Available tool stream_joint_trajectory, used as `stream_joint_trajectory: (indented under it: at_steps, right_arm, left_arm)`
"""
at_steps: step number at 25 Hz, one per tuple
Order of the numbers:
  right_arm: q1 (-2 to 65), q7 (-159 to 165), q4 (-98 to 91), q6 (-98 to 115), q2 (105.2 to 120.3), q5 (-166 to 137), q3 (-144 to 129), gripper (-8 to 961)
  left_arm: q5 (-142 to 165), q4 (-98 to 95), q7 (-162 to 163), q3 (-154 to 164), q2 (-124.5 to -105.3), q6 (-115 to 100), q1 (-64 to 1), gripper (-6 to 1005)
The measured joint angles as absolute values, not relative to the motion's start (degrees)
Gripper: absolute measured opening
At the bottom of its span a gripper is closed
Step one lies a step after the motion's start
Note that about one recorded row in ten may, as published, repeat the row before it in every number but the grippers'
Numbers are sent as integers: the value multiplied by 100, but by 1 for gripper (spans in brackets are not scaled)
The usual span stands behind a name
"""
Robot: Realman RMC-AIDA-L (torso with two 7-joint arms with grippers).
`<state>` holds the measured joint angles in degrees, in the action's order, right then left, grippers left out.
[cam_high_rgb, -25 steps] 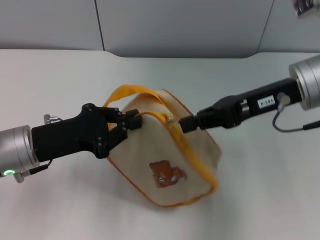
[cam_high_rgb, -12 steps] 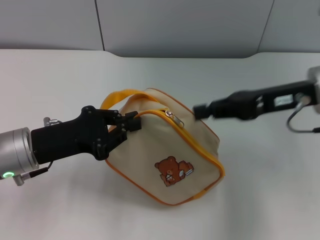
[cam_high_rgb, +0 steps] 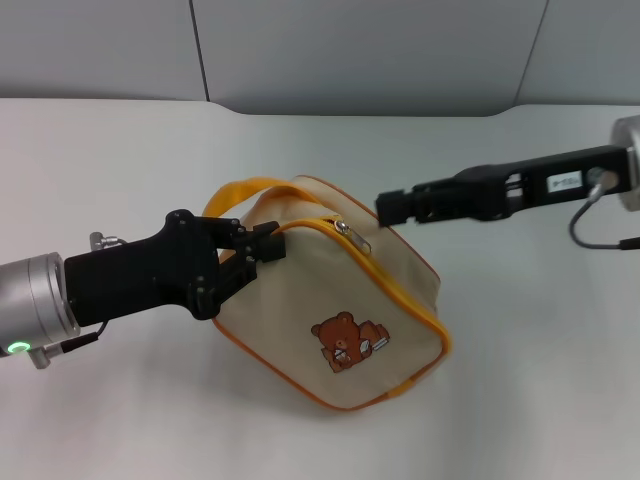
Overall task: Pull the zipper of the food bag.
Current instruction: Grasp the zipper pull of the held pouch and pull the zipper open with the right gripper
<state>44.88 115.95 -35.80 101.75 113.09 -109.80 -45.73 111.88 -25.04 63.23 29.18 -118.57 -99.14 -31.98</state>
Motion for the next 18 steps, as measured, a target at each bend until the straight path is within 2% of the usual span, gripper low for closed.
stream_joint_trajectory:
  at_steps: [8,18]
  right_arm:
    - [4639,11691,-3569,9878,11328,-10994,-5066,318]
    - [4755,11851,-3603,9760,11388,-11475,-5071,215]
  left_arm:
    - [11188,-2498,6341,2918,-11867,-9951,-3248,71]
    - [11188,-2467,6366,2918,-11874,-9960,-3291,64]
